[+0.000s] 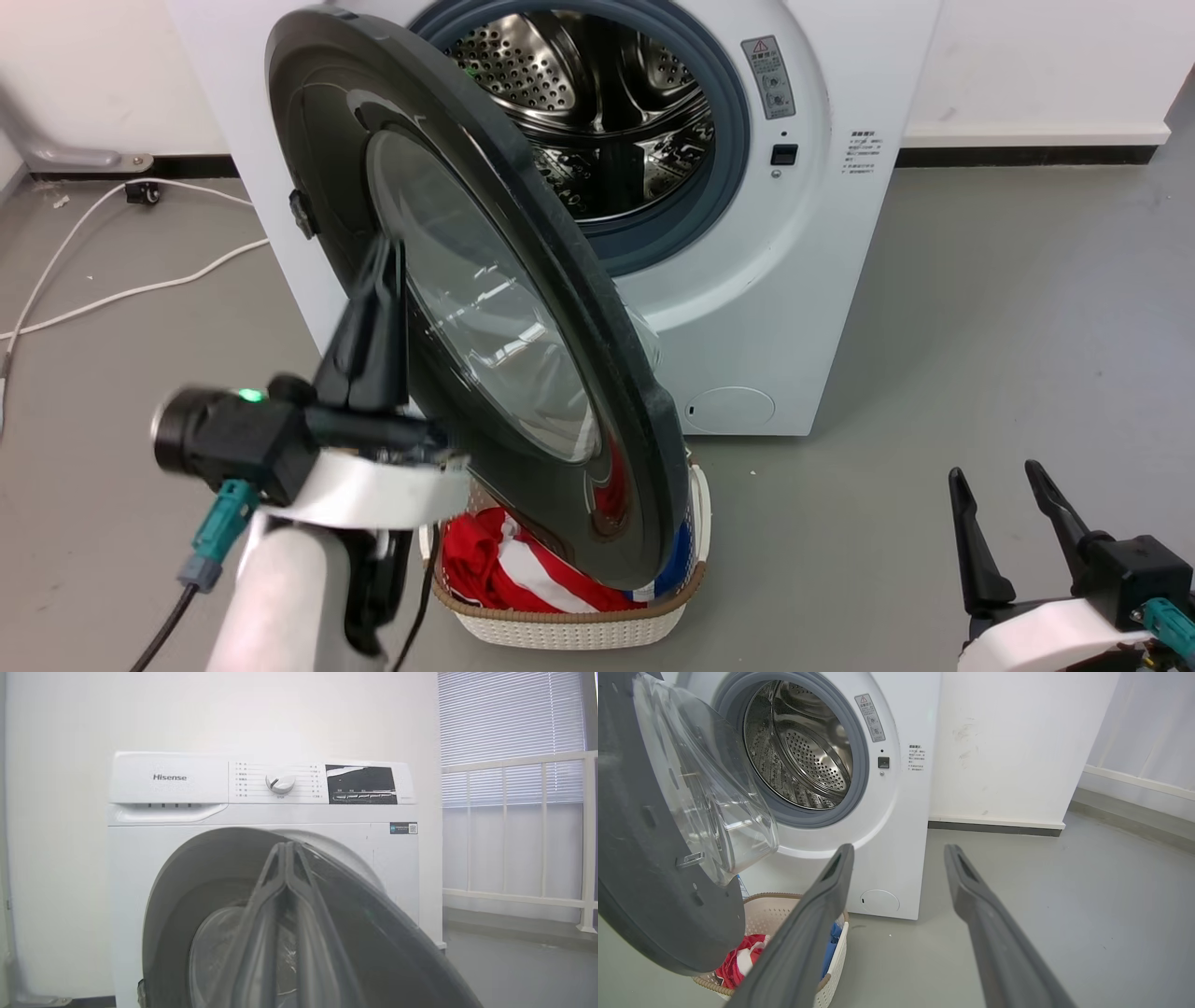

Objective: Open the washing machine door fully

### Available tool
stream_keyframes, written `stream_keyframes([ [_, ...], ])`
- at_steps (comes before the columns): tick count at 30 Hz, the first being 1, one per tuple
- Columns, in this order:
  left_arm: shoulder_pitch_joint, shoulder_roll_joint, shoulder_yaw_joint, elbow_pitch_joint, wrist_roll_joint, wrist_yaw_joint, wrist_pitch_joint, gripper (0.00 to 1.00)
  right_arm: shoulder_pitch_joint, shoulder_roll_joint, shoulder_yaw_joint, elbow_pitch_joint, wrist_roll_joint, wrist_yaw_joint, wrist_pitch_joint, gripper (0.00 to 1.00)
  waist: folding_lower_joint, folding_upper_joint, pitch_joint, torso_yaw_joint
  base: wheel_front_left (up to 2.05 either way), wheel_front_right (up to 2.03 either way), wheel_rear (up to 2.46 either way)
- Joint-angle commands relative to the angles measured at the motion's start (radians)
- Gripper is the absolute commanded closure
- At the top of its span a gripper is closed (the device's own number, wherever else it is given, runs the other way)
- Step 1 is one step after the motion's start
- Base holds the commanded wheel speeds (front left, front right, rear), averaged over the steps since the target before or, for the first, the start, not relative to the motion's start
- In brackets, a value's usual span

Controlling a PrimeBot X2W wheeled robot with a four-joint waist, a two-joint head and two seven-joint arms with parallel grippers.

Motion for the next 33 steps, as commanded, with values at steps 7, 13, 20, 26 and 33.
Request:
stream_keyframes([
  [7, -0.121, -0.013, -0.076, -0.195, 0.032, 0.016, 0.008, 1.0, -0.001, 0.006, -0.007, -0.002, -0.008, 0.0, 0.007, 0.0, -0.0001, 0.0, -0.008, -0.001, 0.0, 0.0, 0.0],
  [13, -0.15, -0.023, -0.232, -0.294, -0.016, 0.002, 0.061, 1.0, 0.01, 0.008, -0.01, -0.005, -0.008, 0.0, 0.011, 0.0, -0.0001, 0.0, -0.008, -0.005, 0.0, 0.0, 0.0],
  [20, -0.093, -0.025, -0.499, -0.254, -0.122, -0.018, 0.177, 1.0, 0.008, 0.009, -0.009, -0.005, -0.007, 0.0, 0.017, 0.0, -0.0001, 0.0, -0.007, -0.01, 0.0, 0.0, 0.0],
  [26, -0.024, -0.026, -0.648, -0.143, -0.201, -0.024, 0.295, 1.0, 0.014, 0.009, -0.014, -0.006, -0.005, 0.0, 0.018, 0.0, -0.0001, 0.0, -0.006, -0.012, 0.0, 0.0, 0.0],
  [33, -0.007, -0.016, -0.669, 0.016, -0.198, 0.002, 0.337, 1.0, 0.011, 0.011, -0.012, 0.0, -0.006, 0.0, 0.021, 0.0, -0.0001, 0.0, 0.004, -0.011, 0.0, 0.0, 0.0],
])
